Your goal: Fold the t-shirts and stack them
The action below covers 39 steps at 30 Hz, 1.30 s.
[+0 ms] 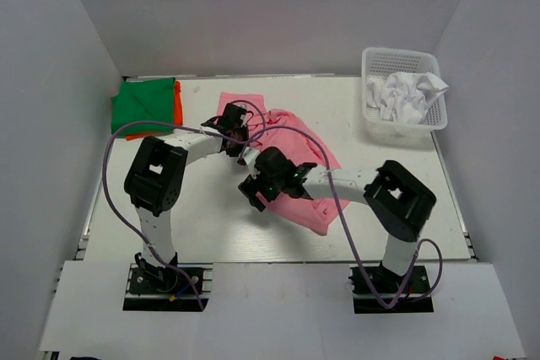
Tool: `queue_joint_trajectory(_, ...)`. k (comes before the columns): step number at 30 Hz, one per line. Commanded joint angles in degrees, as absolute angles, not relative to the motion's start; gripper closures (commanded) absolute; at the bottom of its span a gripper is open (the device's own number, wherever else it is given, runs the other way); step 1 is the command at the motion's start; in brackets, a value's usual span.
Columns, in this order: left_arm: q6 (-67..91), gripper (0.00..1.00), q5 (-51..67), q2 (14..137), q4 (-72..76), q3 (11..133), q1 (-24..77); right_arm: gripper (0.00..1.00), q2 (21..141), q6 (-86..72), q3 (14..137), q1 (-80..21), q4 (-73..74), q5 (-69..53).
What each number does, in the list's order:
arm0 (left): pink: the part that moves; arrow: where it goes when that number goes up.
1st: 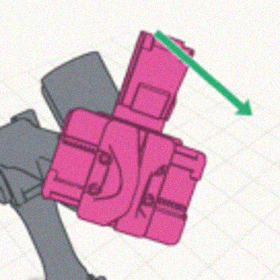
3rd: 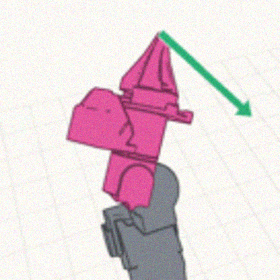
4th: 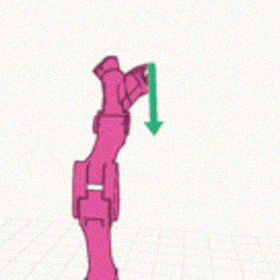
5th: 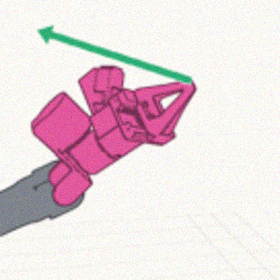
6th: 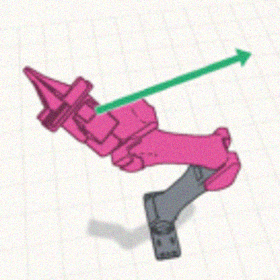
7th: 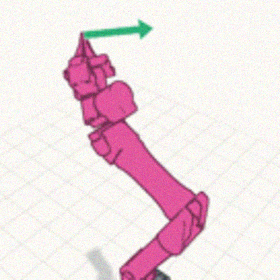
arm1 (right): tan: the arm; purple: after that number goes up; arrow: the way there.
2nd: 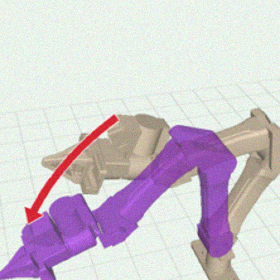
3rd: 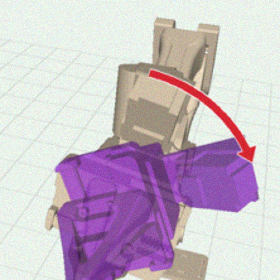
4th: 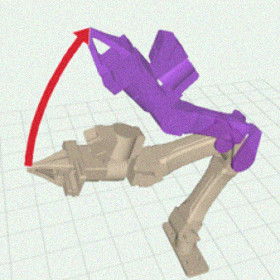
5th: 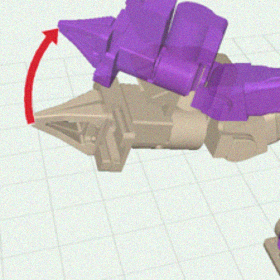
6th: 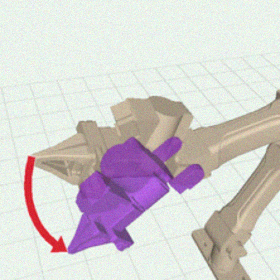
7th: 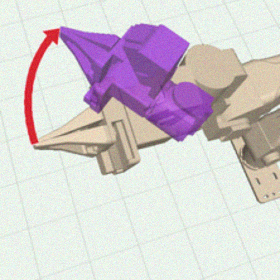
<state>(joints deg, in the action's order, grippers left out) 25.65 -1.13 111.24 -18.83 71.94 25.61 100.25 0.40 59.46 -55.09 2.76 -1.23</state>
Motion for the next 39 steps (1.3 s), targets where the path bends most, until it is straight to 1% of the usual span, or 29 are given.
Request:
queue_joint_trajectory(1,25.5,0.69,-2.2,111.9,-19.1,73.2,25.2,0.10,104.1,2.4,64.8,-57.6,0.8,4.1)
queue_joint_trajectory(3,25.5,0.82,-2.2,111.9,-19.1,73.2,25.2,0.10,106.9,1.8,65.9,-57.7,1.1,6.0)
queue_joint_trajectory(4,26.0,0.94,-2.2,111.4,-19.1,72.5,24.4,0.12,107.4,1.8,66.5,-57.9,1.2,6.1)
queue_joint_trajectory(5,26.7,0.98,-2.2,111.4,-19.1,71.6,24.4,0.13,108.4,1.1,66.4,-58.2,1.3,6.8)
queue_joint_trajectory(6,26.7,1.00,-2.2,110.5,-18.6,71.6,24.4,0.21,108.7,0.4,66.2,-57.8,1.6,7.6)
queue_joint_trajectory(7,26.7,1.00,-3.2,109.9,-18.5,70.8,24.4,0.26,109.2,0.6,66.0,-57.9,1.5,7.8)
queue_joint_trajectory(8,26.7,1.00,-3.9,108.8,-18.5,70.3,24.4,0.34,109.2,-2.2,64.4,-57.7,0.8,8.0)
queue_joint_trajectory(9,26.7,1.00,-4.0,108.3,-18.5,70.3,24.4,0.45,108.9,-3.2,63.6,-57.7,0.8,8.0)
queue_joint_trajectory(10,26.7,1.00,-4.0,108.3,-17.9,70.3,24.4,0.67,108.0,-3.6,62.3,-57.7,-0.9,9.0)
queue_joint_trajectory(13,27.2,1.00,-4.0,107.1,-17.9,69.6,24.4,1.00,106.0,-5.4,60.2,-57.7,-3.8,11.7)
queue_joint_trajectory(15,27.2,1.00,-4.0,107.1,-17.9,69.1,24.4,1.00,104.9,-6.4,58.8,-57.2,-6.0,12.7)
queue_joint_trajectory(18,27.9,1.00,-6.6,106.6,-17.9,68.3,24.4,1.00,97.7,-9.7,55.3,-54.6,-11.7,10.8)
queue_joint_trajectory(21,27.9,1.00,-9.4,106.1,-19.2,68.3,24.4,1.00,90.5,-11.3,53.4,-51.2,-13.9,9.6)
queue_joint_trajectory(22,28.4,1.00,-10.0,105.3,-19.2,67.8,24.4,1.00,89.1,-11.9,53.4,-47.9,-13.3,11.2)
queue_joint_trajectory(23,28.4,1.00,-10.8,104.8,-19.2,67.8,24.4,1.00,85.5,-12.2,53.7,-46.8,-12.8,12.3)
queue_joint_trajectory(24,28.4,1.00,-10.8,103.9,-19.2,67.8,24.4,1.00,84.6,-12.5,53.6,-45.5,-12.5,12.7)
queue_joint_trajectory(25,28.4,1.00,-10.8,103.9,-19.2,67.8,24.4,1.00,83.6,-12.6,54.4,-41.6,-12.3,16.0)
queue_joint_trajectory(26,28.4,1.00,-10.8,103.1,-20.7,67.8,24.4,1.00,82.7,-12.7,54.8,-40.5,-9.3,17.9)
queue_joint_trajectory(29,28.9,1.00,-10.8,101.9,-21.3,67.8,24.4,1.00,82.5,-13.3,56.3,-33.9,-5.0,24.3)
queue_joint_trajectory(31,29.4,1.00,-12.5,101.2,-23.2,67.8,24.4,1.00,83.6,-14.1,57.4,-31.6,-4.0,26.1)
queue_joint_trajectory(32,30.1,1.00,-13.3,100.3,-23.8,67.8,24.4,1.00,83.9,-14.5,57.8,-28.0,-2.4,26.3)
queue_joint_trajectory(34,30.8,1.00,-16.1,98.7,-25.8,66.5,24.4,1.00,85.0,-14.7,59.3,-25.9,-1.3,27.2)
queue_joint_trajectory(35,31.8,1.00,-17.3,97.4,-26.4,65.9,24.4,1.00,85.5,-15.2,59.8,-23.1,-0.7,28.2)
queue_joint_trajectory(39,33.8,1.00,-22.6,94.0,-29.9,62.6,24.4,1.00,88.8,-16.3,63.5,-18.7,4.1,29.9)
